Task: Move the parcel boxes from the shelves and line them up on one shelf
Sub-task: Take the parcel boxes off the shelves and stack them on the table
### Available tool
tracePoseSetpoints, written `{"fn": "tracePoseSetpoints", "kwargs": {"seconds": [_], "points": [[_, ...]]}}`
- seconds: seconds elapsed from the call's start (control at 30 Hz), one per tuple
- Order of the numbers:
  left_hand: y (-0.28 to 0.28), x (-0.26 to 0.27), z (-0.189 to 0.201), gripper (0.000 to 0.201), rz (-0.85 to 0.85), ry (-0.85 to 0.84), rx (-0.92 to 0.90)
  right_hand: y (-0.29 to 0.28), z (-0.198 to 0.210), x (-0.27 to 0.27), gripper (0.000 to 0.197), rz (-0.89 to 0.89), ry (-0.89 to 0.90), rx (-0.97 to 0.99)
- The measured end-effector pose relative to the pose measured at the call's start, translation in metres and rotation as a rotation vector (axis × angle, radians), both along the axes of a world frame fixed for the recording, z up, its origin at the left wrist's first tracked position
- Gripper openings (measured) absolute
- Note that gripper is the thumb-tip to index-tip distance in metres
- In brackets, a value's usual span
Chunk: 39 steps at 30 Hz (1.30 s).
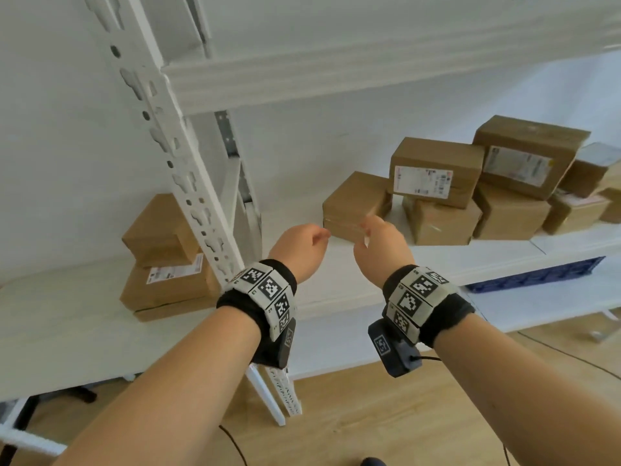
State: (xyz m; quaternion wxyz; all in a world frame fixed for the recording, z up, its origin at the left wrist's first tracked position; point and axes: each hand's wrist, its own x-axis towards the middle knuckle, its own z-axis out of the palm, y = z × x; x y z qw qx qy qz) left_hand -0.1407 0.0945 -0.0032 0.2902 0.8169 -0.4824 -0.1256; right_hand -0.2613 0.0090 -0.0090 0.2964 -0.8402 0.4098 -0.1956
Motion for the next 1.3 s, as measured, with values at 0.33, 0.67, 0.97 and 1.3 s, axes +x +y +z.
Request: {"fn": "tracePoseSetpoints", "kwargs": {"seconds": [0.33,0.67,0.97,1.3], "points": [[-0.137,0.047,-0.051,0.04,0.076,-0.006,0.174,-0.149,-0.055,0.046,0.037,0.019,0.108,0.064],[-0.177,0.092,-0.084,0.05,0.222,0.042,0.312,-0.214,-0.092,0.117,0.069,0.1,0.342,0.18],[-0.183,0.11,-0.098,0.062,0.427,0.181,0.237,-0.205,-0.103,0.111,0.065,0.303,0.234,0.11],[-0.137,0.077,-0.104,0.105,0.33,0.287,0.214,-0.154,-0.092,0.077,0.067,0.193,0.172,0.191]]}}
